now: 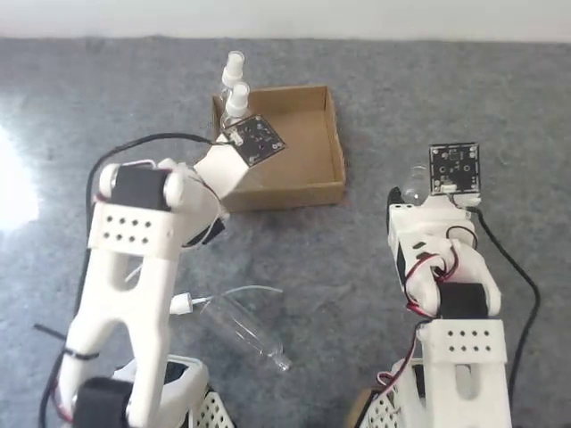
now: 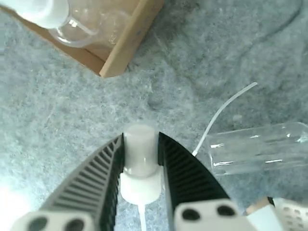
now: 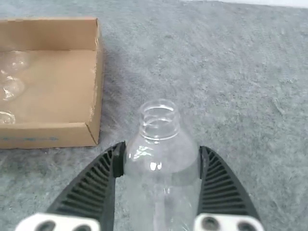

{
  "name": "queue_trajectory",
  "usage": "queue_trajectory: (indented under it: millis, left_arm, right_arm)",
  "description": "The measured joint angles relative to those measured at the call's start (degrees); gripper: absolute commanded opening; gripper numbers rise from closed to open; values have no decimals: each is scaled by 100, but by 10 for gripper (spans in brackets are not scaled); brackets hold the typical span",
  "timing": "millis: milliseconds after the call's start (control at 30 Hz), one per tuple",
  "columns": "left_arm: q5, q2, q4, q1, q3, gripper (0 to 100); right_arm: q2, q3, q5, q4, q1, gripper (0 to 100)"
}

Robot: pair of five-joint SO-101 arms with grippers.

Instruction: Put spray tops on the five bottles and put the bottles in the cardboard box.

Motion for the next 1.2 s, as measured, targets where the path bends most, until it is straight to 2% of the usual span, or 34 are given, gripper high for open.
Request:
queue_trajectory:
  millis: [200, 833, 1200]
  left_arm:
    - [431, -651, -202, 9, 114, 13]
    - [2277, -1978, -1143, 0, 114, 13]
    - [3323, -2303, -1600, 0, 114, 13]
  right_arm:
    - [-53, 62, 0, 0, -35, 103]
    - [-62, 62, 0, 9, -1169, 104]
    - [-1855, 730, 0, 246, -1187, 104]
